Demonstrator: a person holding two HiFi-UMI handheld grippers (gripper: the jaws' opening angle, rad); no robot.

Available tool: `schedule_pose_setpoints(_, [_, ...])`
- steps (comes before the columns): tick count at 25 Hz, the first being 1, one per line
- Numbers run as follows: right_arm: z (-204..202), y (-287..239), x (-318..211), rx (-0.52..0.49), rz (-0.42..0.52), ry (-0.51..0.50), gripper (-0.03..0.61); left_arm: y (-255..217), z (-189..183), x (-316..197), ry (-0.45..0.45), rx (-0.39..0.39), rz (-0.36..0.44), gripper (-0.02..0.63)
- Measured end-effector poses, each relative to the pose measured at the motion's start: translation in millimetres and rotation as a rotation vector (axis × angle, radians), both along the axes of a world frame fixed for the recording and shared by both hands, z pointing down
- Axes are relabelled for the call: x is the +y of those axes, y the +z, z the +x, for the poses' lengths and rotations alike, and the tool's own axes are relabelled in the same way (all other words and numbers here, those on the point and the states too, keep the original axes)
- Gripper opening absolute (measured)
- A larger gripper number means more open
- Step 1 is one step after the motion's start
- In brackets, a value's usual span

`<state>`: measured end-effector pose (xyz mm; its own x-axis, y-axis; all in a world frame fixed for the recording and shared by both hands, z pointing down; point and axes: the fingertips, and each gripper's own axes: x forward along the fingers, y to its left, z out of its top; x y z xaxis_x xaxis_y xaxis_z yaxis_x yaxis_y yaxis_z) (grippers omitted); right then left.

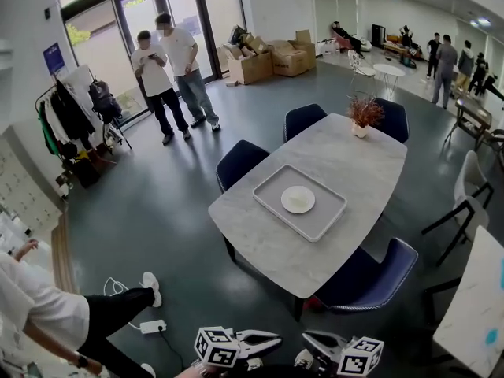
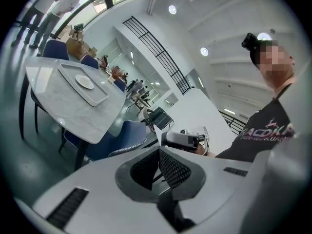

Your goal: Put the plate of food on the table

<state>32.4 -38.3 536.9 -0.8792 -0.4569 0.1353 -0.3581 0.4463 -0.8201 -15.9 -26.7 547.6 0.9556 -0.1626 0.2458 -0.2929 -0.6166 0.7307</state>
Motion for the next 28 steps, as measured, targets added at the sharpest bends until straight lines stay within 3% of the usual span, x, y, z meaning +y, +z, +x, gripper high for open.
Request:
schedule_pose_setpoints(6, [-23.5,-4.3,5.7,-0.002,0.037,-0.008,0.011,-5.7,-29.4,1.5,-0.042,0.025,0.017,0.009])
schedule_pose_setpoints(13, [-27.4,-5.5,14.3,0.048,0.041,0.001,0.011,-10.5,-24.5,15.0,0.027,0.075,0.031,0.009])
schedule_pose_setpoints(17, [-35.9,-2.8,19.0,0.026,0.015,0.012,0.011,-10.9,-31.7,19.4,0.039,0.076,0.020,0.009])
schedule_pose_setpoints(28, [-55.6,-8.5,17.7,0.037,0.038,-0.012,0.011,-10.7,-62.8,10.3,-0.035,0.057,0.006,0.009])
